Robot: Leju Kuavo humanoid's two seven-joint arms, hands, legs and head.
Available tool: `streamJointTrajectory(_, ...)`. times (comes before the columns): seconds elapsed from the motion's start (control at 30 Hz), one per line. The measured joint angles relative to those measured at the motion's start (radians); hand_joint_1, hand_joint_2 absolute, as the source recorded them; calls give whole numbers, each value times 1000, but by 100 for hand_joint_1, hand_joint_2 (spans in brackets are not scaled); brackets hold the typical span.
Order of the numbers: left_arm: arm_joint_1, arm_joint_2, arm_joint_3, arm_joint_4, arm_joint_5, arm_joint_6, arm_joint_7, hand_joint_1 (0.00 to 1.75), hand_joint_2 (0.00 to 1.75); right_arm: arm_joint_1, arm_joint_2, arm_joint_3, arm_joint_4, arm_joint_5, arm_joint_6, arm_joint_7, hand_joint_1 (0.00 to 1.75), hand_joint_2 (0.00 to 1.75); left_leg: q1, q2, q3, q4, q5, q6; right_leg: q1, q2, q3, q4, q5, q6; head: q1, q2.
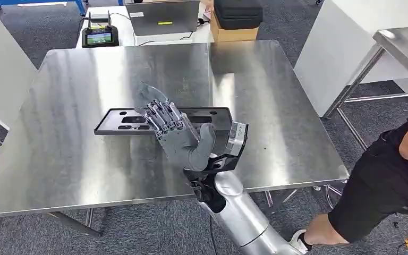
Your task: Take the parts from the cabinet and place them on the table.
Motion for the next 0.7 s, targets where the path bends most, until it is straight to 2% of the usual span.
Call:
streamJointTrajectory(0.03, 0, 0, -1, 0, -2, 0, -1, 0, 0, -1, 0, 0, 0, 1, 0, -2, 0, 0, 0, 0, -2, 3, 2, -3, 0, 0, 55, -84, 10, -4, 0, 0)
streamJointTrajectory(0.07, 0, 0, -1, 0, -2, 0, -2, 0, 0, -2, 0, 0, 1, 2, 0, -2, 0, 0, -6, -1, -8, 7, 5, -8, 9, 0, 74, -106, 13, -8, -1, 0)
streamJointTrajectory(0.1, 0, 0, -2, 0, -2, 0, -2, 0, 0, -2, 0, 0, 2, 2, -1, -3, 0, 0, -6, 0, -8, 7, 10, -15, 10, 1, 62, -99, 22, -8, 0, 0)
streamJointTrajectory(0.13, 0, 0, -2, 0, -2, 0, -2, 0, 0, -3, 0, -1, 3, 2, -2, -3, 0, 0, -5, 0, -10, 12, 12, -18, 9, 2, 56, -108, 20, -9, 1, 0)
streamJointTrajectory(0.17, 0, 0, -2, 0, -2, 0, -2, 0, 0, -2, 0, -2, 4, 2, -2, -3, 0, 0, -4, 0, -12, 8, 17, -25, 10, 2, 54, -105, 22, -12, 1, 0)
streamJointTrajectory(0.2, 0, 1, -2, 0, -2, 0, -2, 0, 0, -2, 0, -2, 5, 3, -2, -3, 0, 0, -3, -1, -16, 10, 18, -30, -5, 2, 45, -112, 29, -23, 1, 0)
streamJointTrajectory(0.23, 0, 2, -3, 0, -2, 0, -2, 0, 0, -5, 2, -2, 6, 3, -2, -4, 0, 0, 3, -3, -26, 27, -6, -38, -10, 1, 50, -113, 36, -30, 1, 0)
streamJointTrajectory(0.27, 0, 2, -3, 0, -3, 0, -2, 0, 0, -5, 4, -2, 7, 5, -3, -5, 0, 0, 5, -2, -43, 69, -55, -43, -10, -1, 43, -113, 44, -44, -3, 0)
streamJointTrajectory(0.3, 0, 1, -3, 0, -5, 0, -2, 0, 0, -4, 5, -3, 8, 8, -4, -7, 0, 0, 8, -3, -68, 139, -108, -50, -9, -3, 35, -113, 49, -49, -3, 0)
streamJointTrajectory(0.33, 0, 1, -4, 0, -5, 0, -2, 0, 0, -3, 4, -3, 10, 10, -6, -9, 0, 0, 10, -2, -97, 216, -147, -56, -8, -4, 28, -112, 53, -50, -4, 0)
streamJointTrajectory(0.37, 1, 2, -4, 0, -7, 0, -3, 0, 0, 1, 4, -4, 12, 11, -9, -11, 0, 0, 13, -2, -119, 283, -172, -62, -8, -5, 20, -112, 59, -48, -3, 0)
streamJointTrajectory(0.4, 1, 2, -5, 0, -8, -1, -3, 0, 0, 7, 3, -6, 14, 12, -10, -13, 0, 0, 17, -2, -122, 308, -171, -65, -8, -5, 14, -111, 63, -45, -4, 0)
streamJointTrajectory(0.43, 2, 2, -6, 0, -9, -3, -3, 0, 0, 12, 2, -8, 16, 16, -10, -16, 0, 0, 21, -2, -101, 285, -149, -68, -9, -5, 9, -108, 66, -43, -3, 0)
streamJointTrajectory(0.47, 1, 3, -7, 0, -11, -3, -2, 0, 0, 17, 1, -9, 17, 24, -10, -21, 0, 0, 25, -1, -56, 221, -113, -70, -11, -5, 4, -104, 68, -41, -4, 0)
streamJointTrajectory(0.5, 1, 4, -8, 0, -15, -5, -2, 0, 0, 19, 1, -10, 17, 30, -12, -25, 0, 0, 29, -1, 4, 127, -75, -71, -12, -4, 0, -99, 68, -40, -4, 0)
streamJointTrajectory(0.53, 0, 4, -8, 0, -16, -6, -2, 0, 0, 19, 1, -11, 17, 31, -13, -26, 0, 0, 33, -1, 56, 42, -60, -72, -12, -4, -3, -93, 68, -38, -4, 0)
streamJointTrajectory(0.57, -2, 4, -9, 0, -17, -7, 0, 0, 0, 19, 1, -11, 17, 35, -14, -27, 0, 0, 28, -5, 72, 18, -81, -70, -6, -4, -11, -92, 72, -32, -4, 0)
streamJointTrajectory(0.6, -2, 4, -9, 0, -18, -8, 2, 0, 0, 22, 1, -13, 17, 39, -14, -29, 0, 0, 21, -9, 62, 27, -64, -57, -4, -3, -12, -92, 77, -24, 0, 0)
streamJointTrajectory(0.63, -1, 4, -9, 0, -18, -9, 5, 0, 0, 23, 1, -13, 17, 43, -14, -31, 0, 0, 21, -8, 59, 24, -66, -56, -4, -3, -12, -91, 79, -21, 0, 0)
streamJointTrajectory(0.67, -2, 4, -9, 0, -18, -9, 8, 0, 0, 26, 1, -15, 17, 47, -14, -32, 0, 0, 16, -8, 54, 24, -66, -48, -6, -3, -16, -95, 86, -10, 0, 0)
streamJointTrajectory(0.7, -2, 4, -9, 0, -18, -8, 8, 0, 0, 28, 1, -16, 17, 48, -14, -32, 0, 0, 16, -8, 52, 20, -61, -41, -5, -3, -17, -97, 90, -4, 0, 0)
